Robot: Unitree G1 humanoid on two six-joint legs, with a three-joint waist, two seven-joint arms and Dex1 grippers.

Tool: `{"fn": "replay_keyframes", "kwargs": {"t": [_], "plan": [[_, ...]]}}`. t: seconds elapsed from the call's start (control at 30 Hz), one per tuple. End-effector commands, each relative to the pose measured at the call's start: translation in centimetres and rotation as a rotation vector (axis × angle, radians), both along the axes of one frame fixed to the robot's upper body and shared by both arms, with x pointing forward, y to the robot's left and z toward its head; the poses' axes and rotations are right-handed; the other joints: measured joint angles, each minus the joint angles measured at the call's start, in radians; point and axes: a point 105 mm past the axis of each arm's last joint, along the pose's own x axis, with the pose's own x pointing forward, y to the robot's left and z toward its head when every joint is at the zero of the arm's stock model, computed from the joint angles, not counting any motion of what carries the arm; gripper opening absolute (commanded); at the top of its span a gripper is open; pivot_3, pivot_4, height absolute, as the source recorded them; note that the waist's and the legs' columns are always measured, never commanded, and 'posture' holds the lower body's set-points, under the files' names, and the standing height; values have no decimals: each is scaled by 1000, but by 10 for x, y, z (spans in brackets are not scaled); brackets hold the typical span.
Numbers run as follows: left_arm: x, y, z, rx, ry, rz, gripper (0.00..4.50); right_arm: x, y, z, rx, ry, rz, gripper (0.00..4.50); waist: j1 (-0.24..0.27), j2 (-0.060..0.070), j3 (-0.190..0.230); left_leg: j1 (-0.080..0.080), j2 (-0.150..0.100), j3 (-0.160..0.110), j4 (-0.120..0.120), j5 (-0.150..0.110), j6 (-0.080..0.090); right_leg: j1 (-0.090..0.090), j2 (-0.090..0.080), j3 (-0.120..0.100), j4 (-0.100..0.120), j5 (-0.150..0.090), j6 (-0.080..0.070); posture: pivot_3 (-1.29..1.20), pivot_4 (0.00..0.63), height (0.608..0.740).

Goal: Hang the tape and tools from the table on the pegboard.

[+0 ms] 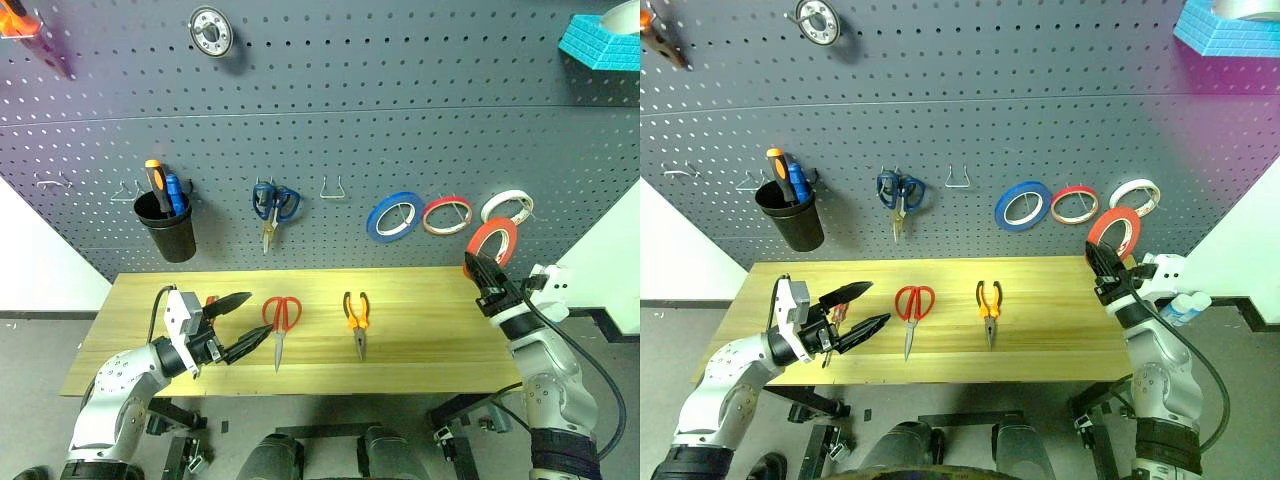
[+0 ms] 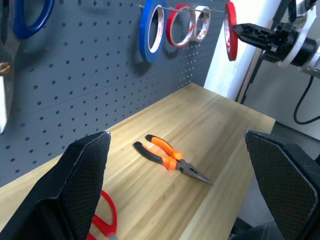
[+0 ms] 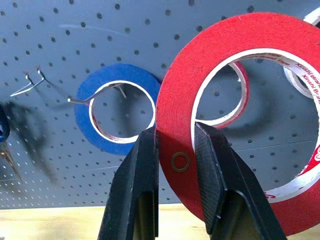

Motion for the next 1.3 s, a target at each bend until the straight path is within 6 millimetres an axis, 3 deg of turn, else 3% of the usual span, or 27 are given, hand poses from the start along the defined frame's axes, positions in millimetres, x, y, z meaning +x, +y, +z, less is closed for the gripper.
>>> {"fn": "replay_keyframes", "kwargs": {"t": [0.03, 0.33, 0.87, 0.9, 1.0, 1.2, 1.23, 1.3], "plan": [[2, -3, 15, -10, -43, -8, 4500, 1, 14, 27, -7, -92, 55, 654, -1, 0, 0, -2, 0, 0, 0, 0, 0, -1, 0, 0, 0, 1, 1, -76, 62, 740], [2, -9, 24, -14, -49, -8, 4500, 12, 40, 34, -54, -114, 138, 654, 0, 0, 0, -7, 0, 0, 0, 0, 0, -7, 0, -1, 0, 2, 2, -63, 62, 740], [-4, -10, 27, -13, -39, 16, 4500, 56, 28, 18, -225, -60, 76, 654, 3, 0, 0, -6, 0, 0, 2, 0, 0, -6, 0, -1, 1, 2, 1, -14, 64, 740], [-4, -10, 27, -10, -41, 17, 4500, 57, 28, 14, -201, -49, 89, 1391, 4, 0, 0, -6, 0, 0, 2, 0, 0, -6, 0, -1, 1, 2, 1, -13, 64, 740], [-5, -10, 28, -14, -41, 23, 4500, 56, 28, 6, -192, -33, 108, 2165, 5, 0, 0, -6, 0, 0, 2, 0, 0, -6, 1, -1, 1, 3, 2, -10, 63, 740], [-7, -9, 27, -12, -36, 24, 4500, 51, 29, -9, -196, 3, 108, 4197, 6, 0, 0, -6, 0, 0, 3, 0, 0, -6, 1, -1, 2, 3, 2, -10, 64, 740], [-6, -9, 27, -14, -37, 26, 4500, 49, 29, -11, -191, 11, 109, 4466, 6, 0, 0, -6, 0, 0, 3, 0, 0, -6, 1, -1, 2, 3, 2, -11, 61, 740], [-6, -8, 26, -15, -37, 28, 4500, 44, 28, -19, -179, 34, 111, 4466, 6, 0, 0, -6, 0, 0, 3, 0, 0, -6, 1, -1, 2, 3, 2, -13, 60, 740]]}}
